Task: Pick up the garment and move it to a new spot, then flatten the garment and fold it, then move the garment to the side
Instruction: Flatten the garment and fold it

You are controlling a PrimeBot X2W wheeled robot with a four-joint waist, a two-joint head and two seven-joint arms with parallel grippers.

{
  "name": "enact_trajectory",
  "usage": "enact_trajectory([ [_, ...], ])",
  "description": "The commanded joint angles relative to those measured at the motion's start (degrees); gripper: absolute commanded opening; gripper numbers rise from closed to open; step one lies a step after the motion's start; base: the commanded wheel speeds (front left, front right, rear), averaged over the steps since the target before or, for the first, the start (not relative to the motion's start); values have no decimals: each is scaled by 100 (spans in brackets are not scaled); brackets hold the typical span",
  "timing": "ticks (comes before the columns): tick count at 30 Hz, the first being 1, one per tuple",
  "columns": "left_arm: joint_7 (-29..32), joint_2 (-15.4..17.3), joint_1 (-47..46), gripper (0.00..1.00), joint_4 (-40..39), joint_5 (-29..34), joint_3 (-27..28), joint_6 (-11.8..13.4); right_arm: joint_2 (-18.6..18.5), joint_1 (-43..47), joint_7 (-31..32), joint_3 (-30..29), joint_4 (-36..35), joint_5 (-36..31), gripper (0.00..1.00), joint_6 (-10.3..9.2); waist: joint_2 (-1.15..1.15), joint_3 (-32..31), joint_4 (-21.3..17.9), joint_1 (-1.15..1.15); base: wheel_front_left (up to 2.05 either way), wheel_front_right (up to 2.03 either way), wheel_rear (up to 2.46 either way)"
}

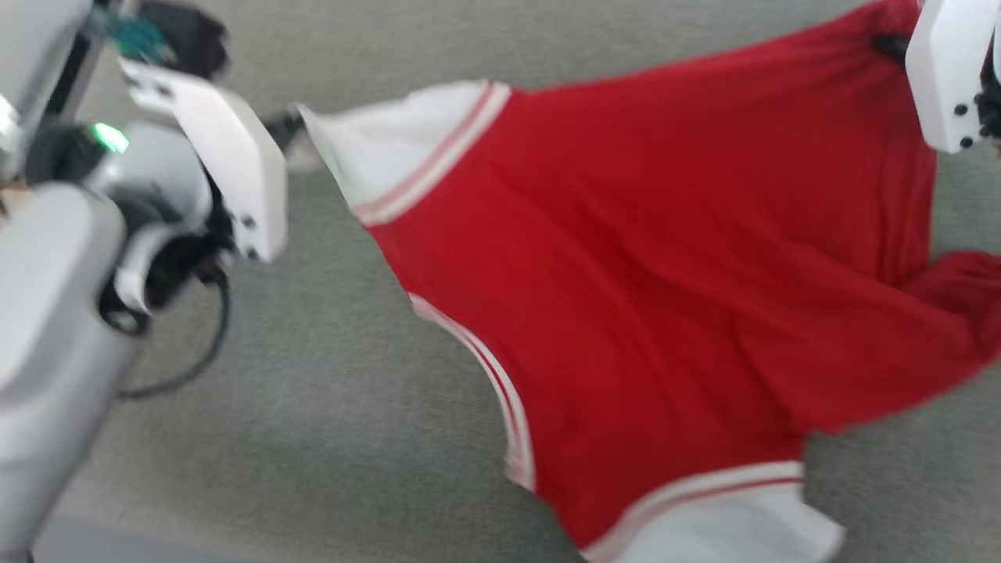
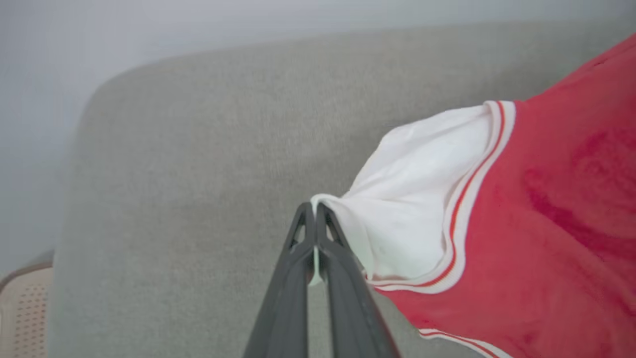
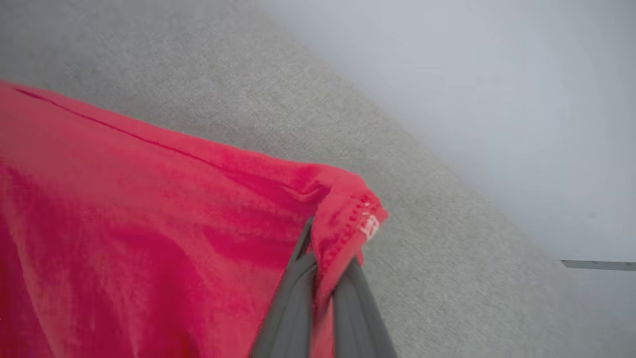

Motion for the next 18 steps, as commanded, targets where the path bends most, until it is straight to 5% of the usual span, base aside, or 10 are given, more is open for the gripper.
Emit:
enact_trajectory([
  [1,71,96,-227,0,38,100,59,-25,-7,-80,-99,-28,-74,55,0,-28,0,-157,-280,0,0,0,0],
  [11,337,320,-1597,0,512,462,147,-266,-6,-315,-566,-350,-363,-27,0,-28,0,-484,-905,0,0,0,0],
  [18,322,191,-2323,0,1031,584,114,-456,71,-363,-622,-746,-456,-235,0,-28,0,-733,-1161,0,0,0,0],
])
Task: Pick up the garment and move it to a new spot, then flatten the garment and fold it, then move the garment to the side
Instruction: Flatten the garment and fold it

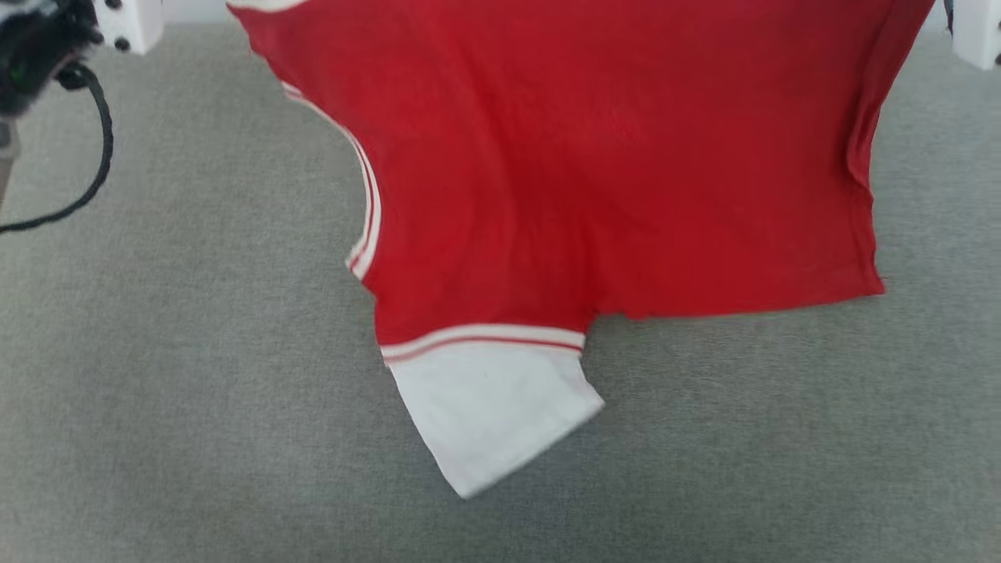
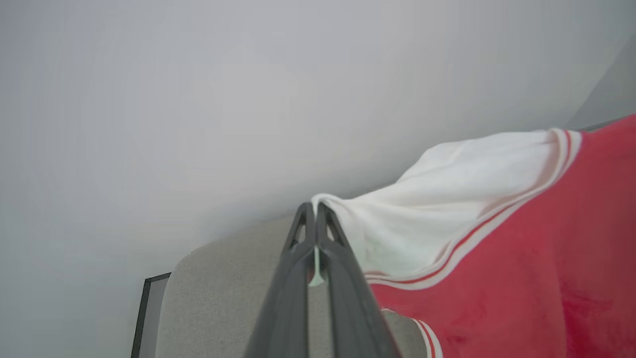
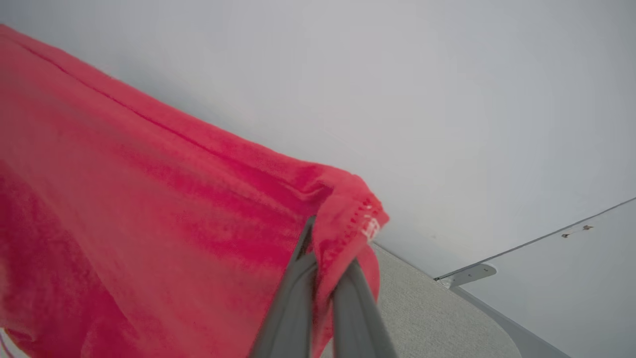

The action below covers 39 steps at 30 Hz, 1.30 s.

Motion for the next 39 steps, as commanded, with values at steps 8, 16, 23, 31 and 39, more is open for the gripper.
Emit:
enact_trajectory([
  [8,-333,-283,-666,0,619,233,-60,-188,220,-126,-242,-437,166,-437,0,-28,0,-61,-186,0,0,0,0],
  [16,-1516,-730,-1504,0,1724,666,-30,-153,860,-683,-1111,-735,1186,-1278,0,-28,0,341,-389,0,0,0,0],
  [23,-3456,-1010,-2652,0,2611,1329,30,112,1452,-1624,-3214,-1321,2501,-2612,0,-29,0,773,-480,0,0,0,0],
  [31,-5266,-1284,-3178,0,3381,1599,-8,-139,1954,-2056,-4779,-2024,3550,-4224,0,-28,0,1068,-330,0,0,0,0],
  [39,-4733,-1465,-2260,0,4310,1253,-318,-905,2276,-1364,-4604,-1704,4306,-4167,0,-28,0,974,-95,0,0,0,0],
])
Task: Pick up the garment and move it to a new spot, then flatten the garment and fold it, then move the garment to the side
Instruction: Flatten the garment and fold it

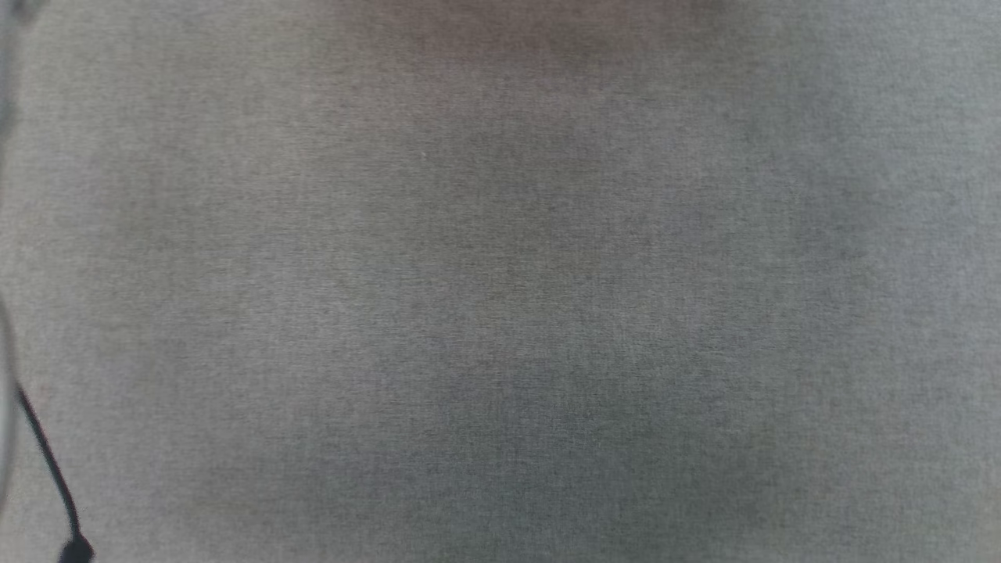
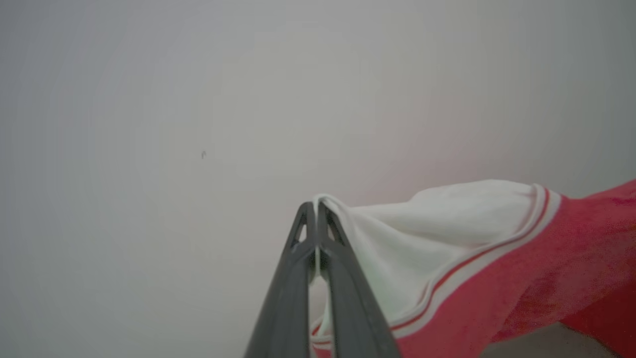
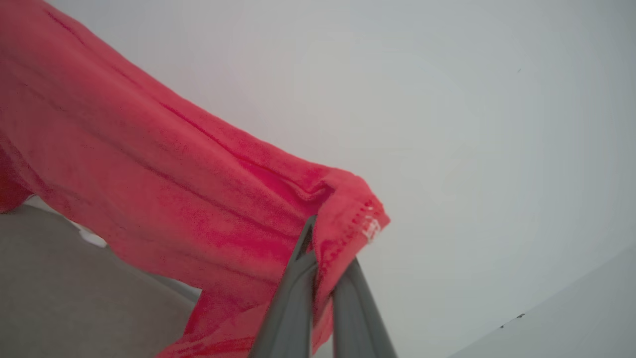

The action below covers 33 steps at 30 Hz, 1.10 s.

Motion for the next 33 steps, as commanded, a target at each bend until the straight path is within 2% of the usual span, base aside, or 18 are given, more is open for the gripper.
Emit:
enact_trajectory([
  [1,331,-48,310,0,145,-120,-116,-102,113,286,141,134,109,256,0,-28,0,-71,105,0,0,0,0],
  [5,1154,-187,1011,0,268,-442,-328,-209,230,860,685,418,144,985,0,-28,0,-240,217,0,0,0,0],
  [8,1912,-214,1612,0,36,-802,-554,-224,182,1362,1172,796,-191,1566,0,-28,0,-377,270,0,0,0,0],
  [9,1912,-214,1612,0,36,-802,-554,-224,182,1362,1172,796,-191,1566,0,-28,0,-377,270,0,0,0,0],
  [10,2153,-160,1785,0,-98,-938,-610,-222,131,1555,1351,900,-379,1835,0,-28,0,-419,289,0,0,0,0],
  [14,3030,97,2561,0,-774,-1374,-845,-215,-327,2330,2136,1422,-1306,2802,0,-28,0,-577,371,0,0,0,0],
  [16,3334,264,2926,0,-1150,-1531,-881,-216,-697,2673,2445,1659,-1852,3140,0,-28,0,-639,401,0,0,0,0],
  [18,3630,444,3350,0,-1594,-1691,-870,-94,-1049,3077,2735,1814,-2382,3511,0,-28,0,-692,414,0,0,0,0],
  [22,4204,909,4275,0,-2770,-1937,-867,399,-1666,3814,3098,1863,-3295,3987,0,-28,0,-767,411,0,0,0,0],
  [25,4554,1283,5049,0,-3877,-2101,-858,911,-2041,4359,3294,1758,-3877,4181,0,-28,0,-791,399,0,0,0,0],
  [30,4924,1842,6231,0,-5526,-2363,-821,1781,-2478,5274,3739,1549,-4749,4369,0,-28,0,-813,368,0,0,0,0],
  [33,5060,2065,6811,0,-6168,-2498,-854,2208,-2709,5799,3953,1311,-5151,4384,0,-28,0,-836,346,0,0,0,0],
])
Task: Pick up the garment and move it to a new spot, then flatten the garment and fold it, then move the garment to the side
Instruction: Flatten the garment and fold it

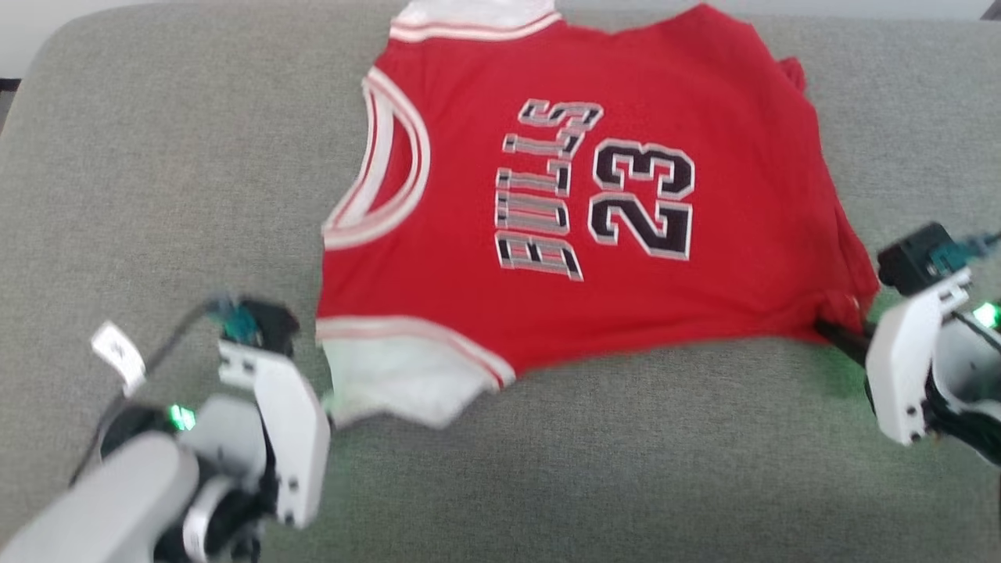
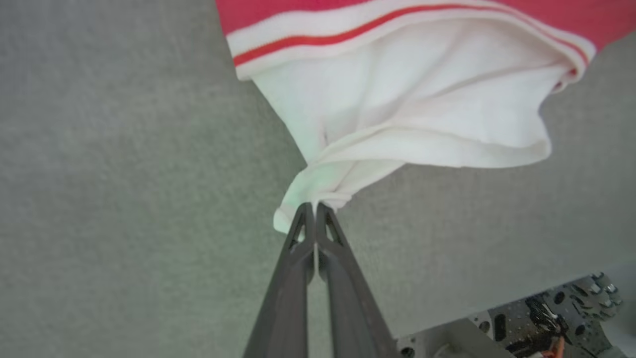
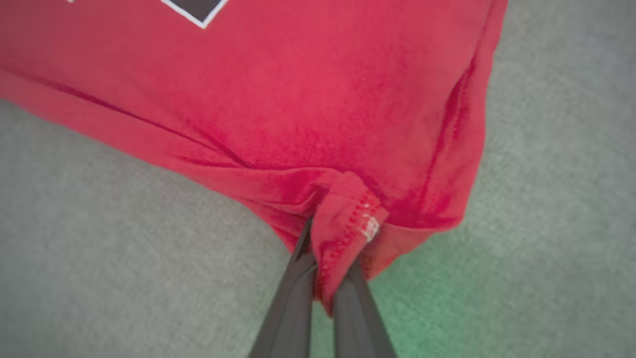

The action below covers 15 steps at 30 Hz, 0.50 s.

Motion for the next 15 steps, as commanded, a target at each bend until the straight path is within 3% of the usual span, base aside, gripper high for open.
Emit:
enact_trajectory([
  [1,72,92,282,0,-211,-66,-29,170,-84,296,107,-117,-146,34,0,-29,0,-11,-19,0,0,0,0],
  [7,75,226,1082,0,-875,-230,-144,632,-253,1428,568,-550,-756,61,0,-28,0,-66,-49,0,0,0,0],
  [15,15,323,1547,0,-1079,-382,-160,811,-293,2560,872,-1119,-1525,45,0,-16,0,-158,-59,0,0,0,0],
])
